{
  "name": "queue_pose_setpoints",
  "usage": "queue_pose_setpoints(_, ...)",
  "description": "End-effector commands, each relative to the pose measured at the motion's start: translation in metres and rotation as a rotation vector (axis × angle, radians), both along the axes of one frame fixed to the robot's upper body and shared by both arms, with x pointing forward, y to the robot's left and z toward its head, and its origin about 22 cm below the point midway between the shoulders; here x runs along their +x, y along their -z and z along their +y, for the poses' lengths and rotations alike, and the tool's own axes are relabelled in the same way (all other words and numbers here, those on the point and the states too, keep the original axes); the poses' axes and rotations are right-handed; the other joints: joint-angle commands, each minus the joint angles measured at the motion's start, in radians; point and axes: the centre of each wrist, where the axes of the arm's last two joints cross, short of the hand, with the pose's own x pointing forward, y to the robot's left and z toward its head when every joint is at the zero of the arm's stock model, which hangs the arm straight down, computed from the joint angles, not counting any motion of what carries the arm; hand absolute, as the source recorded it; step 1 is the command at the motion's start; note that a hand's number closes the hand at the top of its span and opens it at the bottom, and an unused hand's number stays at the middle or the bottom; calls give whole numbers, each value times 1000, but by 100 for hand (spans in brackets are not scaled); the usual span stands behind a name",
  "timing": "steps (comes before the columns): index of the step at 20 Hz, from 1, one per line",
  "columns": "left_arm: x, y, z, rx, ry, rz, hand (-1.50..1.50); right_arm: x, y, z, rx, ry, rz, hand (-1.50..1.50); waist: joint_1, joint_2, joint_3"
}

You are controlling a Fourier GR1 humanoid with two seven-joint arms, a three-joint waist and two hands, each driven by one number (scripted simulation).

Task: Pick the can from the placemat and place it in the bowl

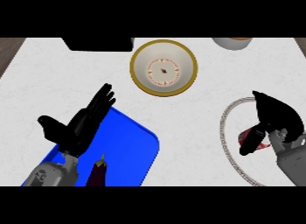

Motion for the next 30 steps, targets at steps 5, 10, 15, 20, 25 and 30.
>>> queue_pose_setpoints(5, 1, -16, 10, -1, -13, -8, 0, 15, 0, 3, -136, 127, 149, -150, -11, -4, 2)
queue_pose_setpoints(10, -9, 7, 5, 1, -24, -1, 0, 4, 29, 14, -159, 117, 165, -150, -18, -4, 2)
queue_pose_setpoints(15, -4, 6, 9, 20, -12, 11, 0, 3, 34, 38, -159, 120, 126, -150, -17, -3, 2)
queue_pose_setpoints(20, -14, 6, 4, 6, -25, 5, 0, 10, 42, 24, -166, 148, 138, -150, -13, -3, 2)
queue_pose_setpoints(25, -4, 10, 2, 8, -30, 14, 0, 3, 47, 17, -165, 143, 121, -150, -24, -3, 2)
queue_pose_setpoints(30, 6, 4, 4, 9, -14, 7, 0, 3, 65, 11, -145, 151, 120, -150, -22, -1, 2)
